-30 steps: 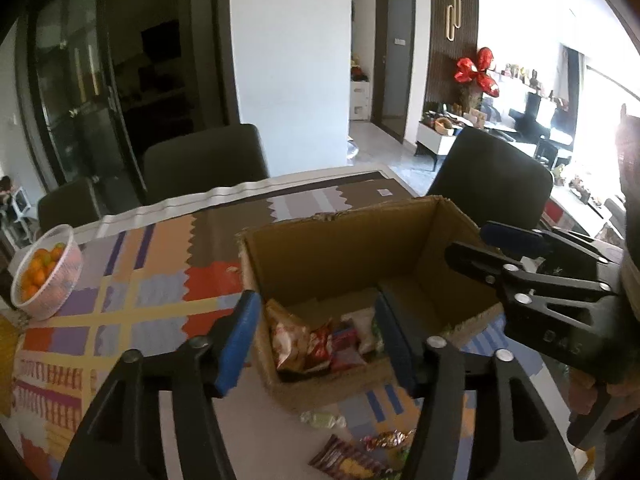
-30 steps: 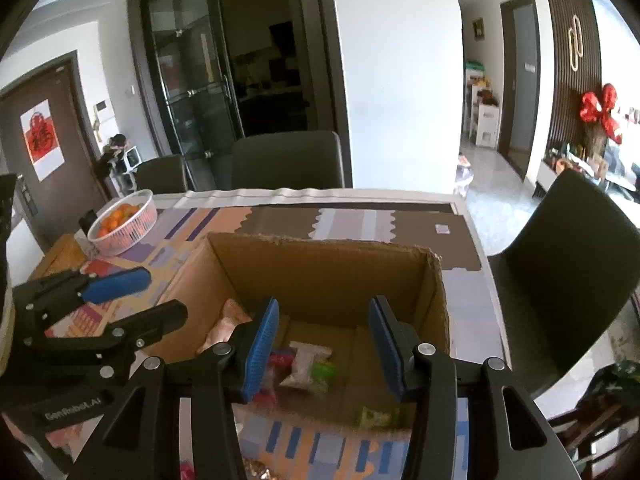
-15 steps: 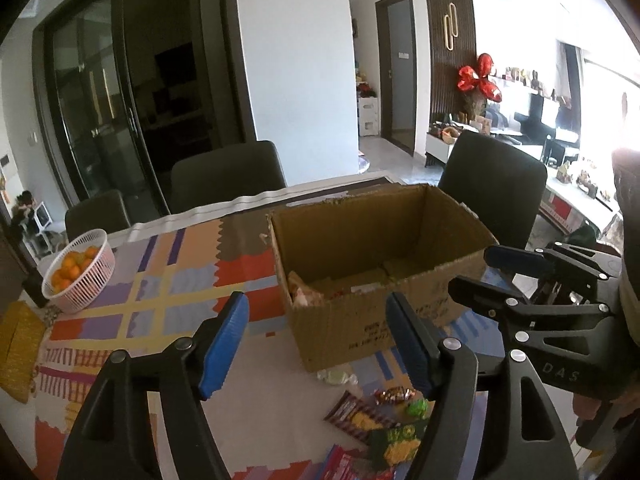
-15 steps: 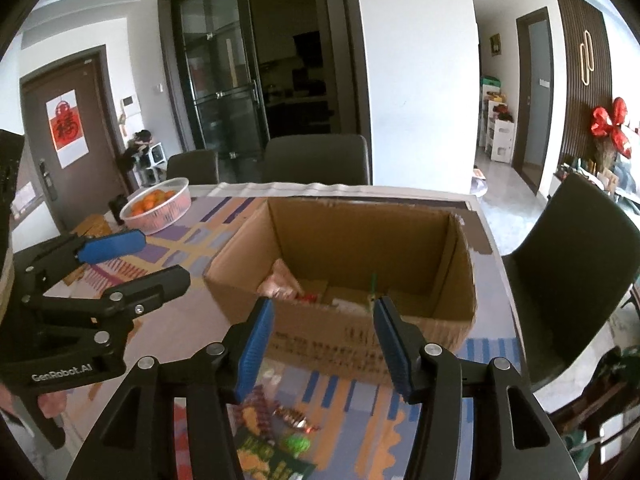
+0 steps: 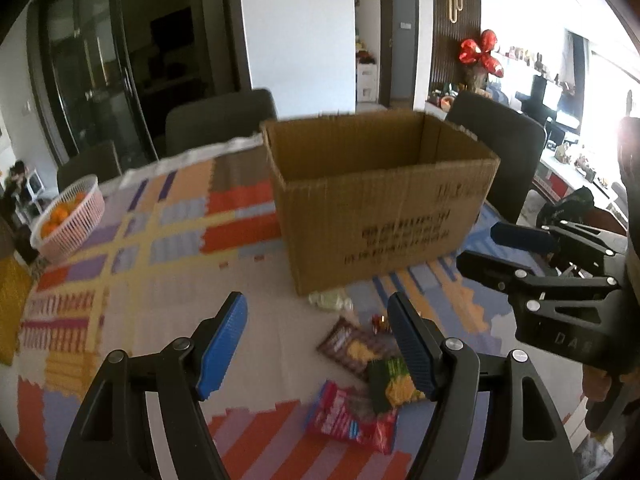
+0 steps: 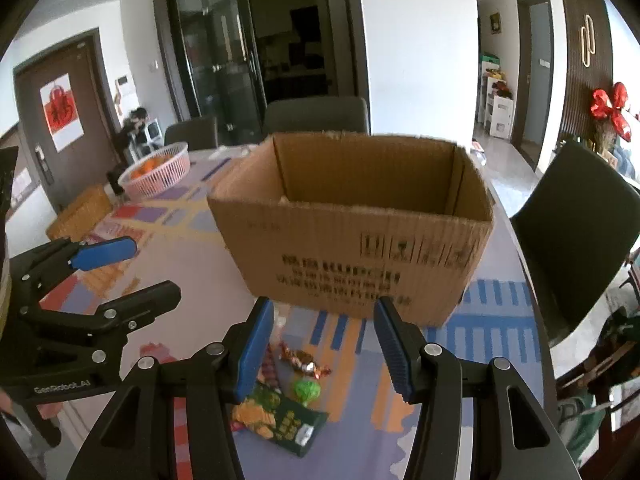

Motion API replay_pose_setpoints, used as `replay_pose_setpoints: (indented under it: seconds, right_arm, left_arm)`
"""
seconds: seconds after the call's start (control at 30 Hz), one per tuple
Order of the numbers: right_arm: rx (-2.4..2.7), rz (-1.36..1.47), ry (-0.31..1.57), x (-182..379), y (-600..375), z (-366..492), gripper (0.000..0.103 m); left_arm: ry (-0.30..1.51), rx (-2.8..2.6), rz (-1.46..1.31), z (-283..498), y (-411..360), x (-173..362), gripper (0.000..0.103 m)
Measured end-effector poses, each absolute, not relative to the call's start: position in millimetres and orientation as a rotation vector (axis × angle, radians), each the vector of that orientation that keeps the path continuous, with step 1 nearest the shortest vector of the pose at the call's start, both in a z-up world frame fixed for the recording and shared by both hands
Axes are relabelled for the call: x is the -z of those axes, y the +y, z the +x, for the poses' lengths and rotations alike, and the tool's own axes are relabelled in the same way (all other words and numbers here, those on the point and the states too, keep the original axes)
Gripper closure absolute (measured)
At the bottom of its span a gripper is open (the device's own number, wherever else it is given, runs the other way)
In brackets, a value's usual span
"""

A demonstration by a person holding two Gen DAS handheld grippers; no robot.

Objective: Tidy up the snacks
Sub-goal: 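Move both tools back over the remaining snacks on the table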

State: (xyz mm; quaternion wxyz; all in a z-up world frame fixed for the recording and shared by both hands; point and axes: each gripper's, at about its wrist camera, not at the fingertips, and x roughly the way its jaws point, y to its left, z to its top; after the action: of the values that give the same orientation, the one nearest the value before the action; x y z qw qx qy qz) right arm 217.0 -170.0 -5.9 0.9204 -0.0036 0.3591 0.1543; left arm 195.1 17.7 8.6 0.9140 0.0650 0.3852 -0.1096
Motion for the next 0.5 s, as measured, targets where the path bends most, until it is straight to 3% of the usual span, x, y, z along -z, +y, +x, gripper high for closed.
replay_pose_setpoints:
  seconds: [0.5]
  right_arm:
    - [-0.34, -0.027, 0.878, 59, -155, 210, 0.05]
  left_arm:
    - [0.958, 0.205, 0.07, 171, 36, 53, 0.031]
